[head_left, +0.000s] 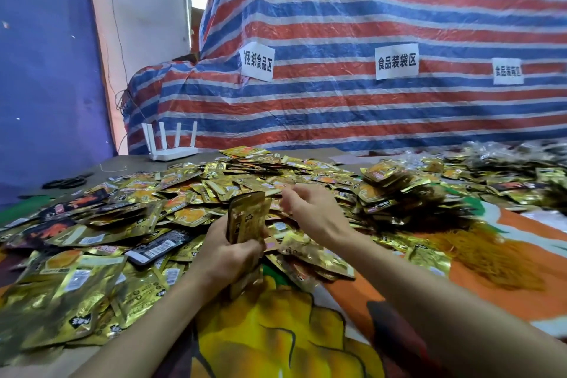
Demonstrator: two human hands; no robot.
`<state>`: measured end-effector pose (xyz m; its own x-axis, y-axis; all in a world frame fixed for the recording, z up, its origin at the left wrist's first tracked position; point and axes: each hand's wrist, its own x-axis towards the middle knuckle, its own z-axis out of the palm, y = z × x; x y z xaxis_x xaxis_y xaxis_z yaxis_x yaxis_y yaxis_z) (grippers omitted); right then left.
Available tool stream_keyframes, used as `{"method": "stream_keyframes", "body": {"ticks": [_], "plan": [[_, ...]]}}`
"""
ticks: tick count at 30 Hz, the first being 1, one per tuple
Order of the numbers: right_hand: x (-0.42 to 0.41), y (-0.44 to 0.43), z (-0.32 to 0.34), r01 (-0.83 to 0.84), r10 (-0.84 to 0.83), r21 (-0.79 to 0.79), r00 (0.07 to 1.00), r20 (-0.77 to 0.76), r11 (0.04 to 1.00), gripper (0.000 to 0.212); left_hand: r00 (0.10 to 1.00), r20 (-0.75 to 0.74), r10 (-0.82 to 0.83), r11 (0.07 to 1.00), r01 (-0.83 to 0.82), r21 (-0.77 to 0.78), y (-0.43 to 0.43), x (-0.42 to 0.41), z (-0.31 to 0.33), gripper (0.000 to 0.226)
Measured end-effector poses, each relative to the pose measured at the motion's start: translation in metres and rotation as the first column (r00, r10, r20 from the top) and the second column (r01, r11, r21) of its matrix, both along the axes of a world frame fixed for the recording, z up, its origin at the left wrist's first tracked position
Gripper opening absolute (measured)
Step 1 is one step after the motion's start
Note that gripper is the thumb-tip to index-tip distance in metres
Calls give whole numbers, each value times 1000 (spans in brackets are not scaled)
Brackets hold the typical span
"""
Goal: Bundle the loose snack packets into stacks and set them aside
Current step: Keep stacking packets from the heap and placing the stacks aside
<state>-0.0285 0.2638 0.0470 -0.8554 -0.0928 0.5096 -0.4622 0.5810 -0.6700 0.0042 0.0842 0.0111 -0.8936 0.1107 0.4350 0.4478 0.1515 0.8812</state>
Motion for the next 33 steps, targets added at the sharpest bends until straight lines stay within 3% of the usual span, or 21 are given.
{"method": "stream_keyframes", "body": {"ticks": [3,7,11,15,17,28,31,33], "plan": [[3,58,21,171,-221,383,971,90,908,34,1000,-25,-10,1000,10,-7,-1,2,1,38],[10,139,48,145,-475,690,821,315,709,12,999,-35,-14,999,12,-35,-1,3,1,37],[21,194,41,281,-656,836,745,120,472,6,999,-30,-24,999,24,-23,1,1,1,43],[25,218,16,350,-731,864,681,30,362,7,999,-11,-33,999,33,7,1,-2,0,47],[25,221,11,363,-741,859,671,27,360,15,999,-7,-42,999,42,9,2,-1,1,46],[32,217,34,493,-735,696,675,73,522,13,999,-17,-46,999,46,13,1,3,3,44],[37,214,37,482,-754,710,649,103,513,8,998,-25,-49,999,49,-5,0,2,4,42],[38,214,38,481,-766,716,632,117,506,17,998,-26,-56,998,56,-9,1,3,5,44]]}}
